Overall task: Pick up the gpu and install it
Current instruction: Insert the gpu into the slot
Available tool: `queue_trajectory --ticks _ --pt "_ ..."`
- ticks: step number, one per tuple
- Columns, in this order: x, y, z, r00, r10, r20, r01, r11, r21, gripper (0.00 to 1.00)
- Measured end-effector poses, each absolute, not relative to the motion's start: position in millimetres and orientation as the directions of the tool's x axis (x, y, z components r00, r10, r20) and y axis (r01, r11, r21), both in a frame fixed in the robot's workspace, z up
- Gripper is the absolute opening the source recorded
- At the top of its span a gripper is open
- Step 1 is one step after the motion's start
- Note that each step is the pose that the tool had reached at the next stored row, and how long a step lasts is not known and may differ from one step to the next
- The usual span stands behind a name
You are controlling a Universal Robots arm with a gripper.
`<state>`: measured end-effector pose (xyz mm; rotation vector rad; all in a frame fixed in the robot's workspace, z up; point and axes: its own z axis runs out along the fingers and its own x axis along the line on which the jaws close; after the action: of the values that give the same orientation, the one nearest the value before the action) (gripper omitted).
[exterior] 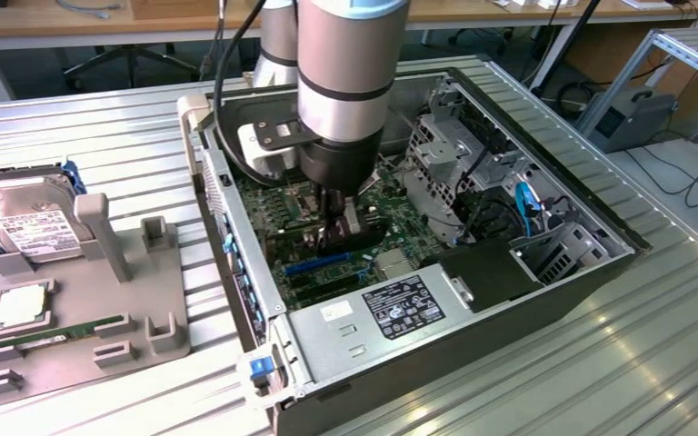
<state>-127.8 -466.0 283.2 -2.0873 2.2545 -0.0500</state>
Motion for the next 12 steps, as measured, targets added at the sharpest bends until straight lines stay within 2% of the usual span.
queue_trajectory --ticks 7,12 --pt "-128.6 -465.3 281.8 -0.080 -0.997 0.013 -0.994 0.079 -0.074 0.27" --pt "-129.4 -459.1 280.9 -0.082 -0.996 0.016 -0.994 0.081 -0.074 0.27"
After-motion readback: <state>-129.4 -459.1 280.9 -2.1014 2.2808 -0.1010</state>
